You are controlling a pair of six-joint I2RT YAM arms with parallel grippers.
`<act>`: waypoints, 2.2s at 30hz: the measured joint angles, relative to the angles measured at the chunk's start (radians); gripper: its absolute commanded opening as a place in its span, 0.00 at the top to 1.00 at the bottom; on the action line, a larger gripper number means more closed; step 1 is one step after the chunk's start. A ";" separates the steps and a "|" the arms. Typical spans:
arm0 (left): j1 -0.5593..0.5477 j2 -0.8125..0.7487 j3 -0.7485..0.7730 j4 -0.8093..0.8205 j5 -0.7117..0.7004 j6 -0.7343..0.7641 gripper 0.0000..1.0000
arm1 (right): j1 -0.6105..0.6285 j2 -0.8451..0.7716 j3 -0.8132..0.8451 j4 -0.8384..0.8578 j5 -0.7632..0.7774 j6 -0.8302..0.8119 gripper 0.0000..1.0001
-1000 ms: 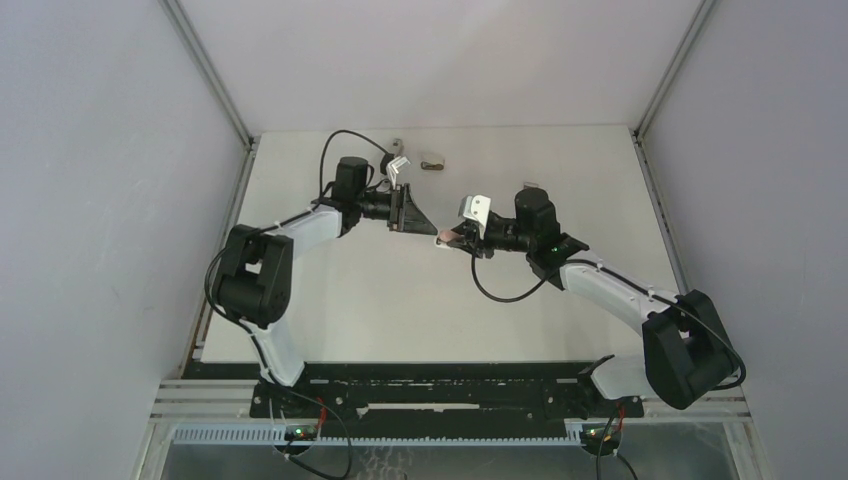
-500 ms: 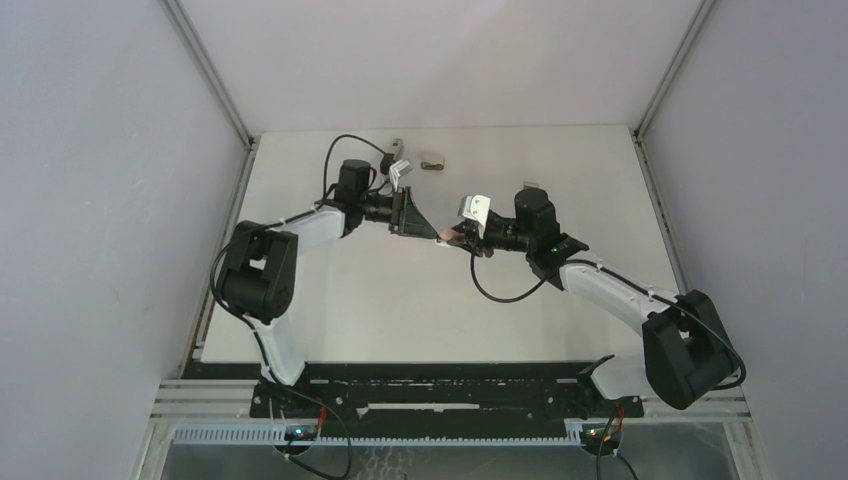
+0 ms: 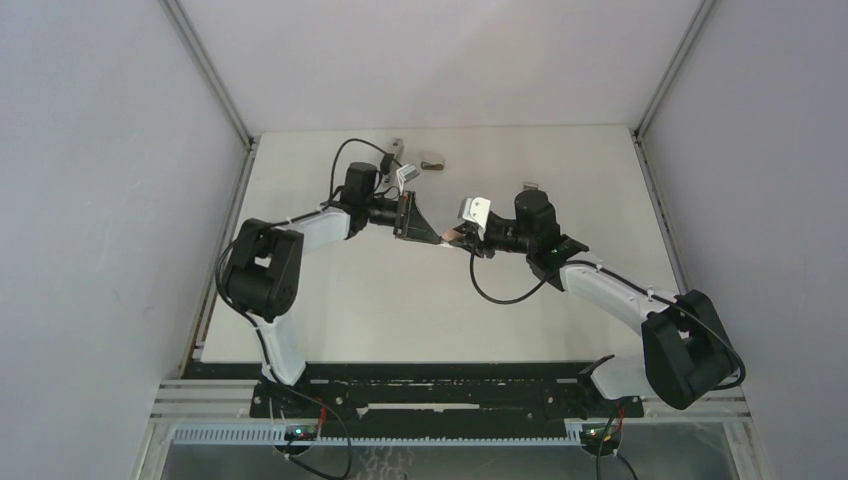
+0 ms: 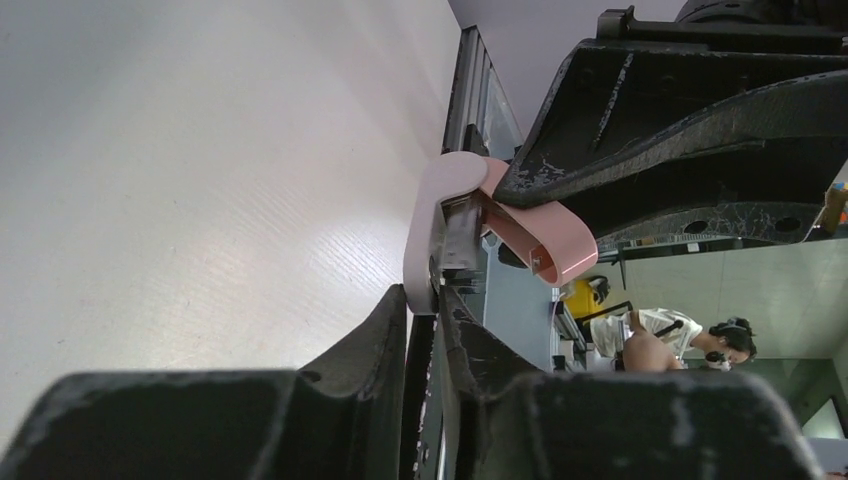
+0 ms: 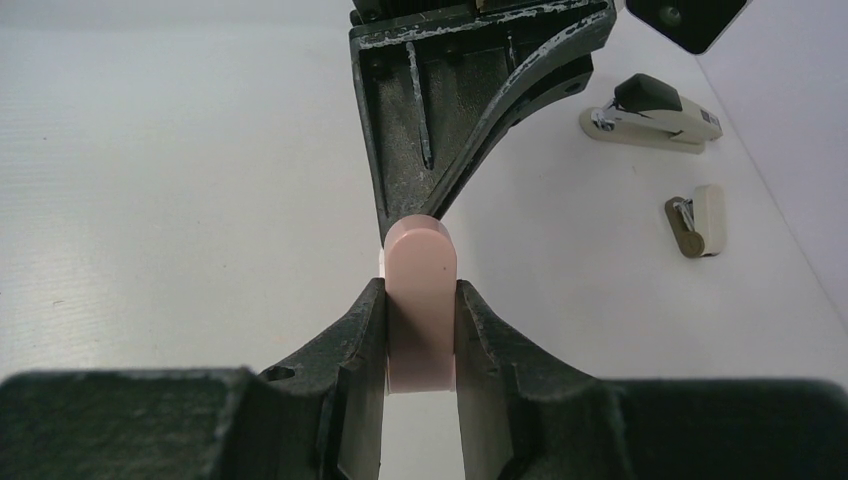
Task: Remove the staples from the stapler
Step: Unload the staple at the center of the board.
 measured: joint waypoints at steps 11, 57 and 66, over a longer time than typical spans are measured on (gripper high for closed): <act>0.000 0.013 -0.011 0.124 0.011 -0.135 0.84 | 0.002 0.000 -0.022 0.032 0.015 -0.011 1.00; 0.007 0.035 -0.049 0.315 0.002 -0.305 1.00 | -0.024 0.000 -0.048 0.122 -0.019 0.067 0.63; 0.029 0.011 -0.049 0.132 -0.111 -0.154 1.00 | 0.021 0.028 -0.002 0.100 0.051 0.117 0.35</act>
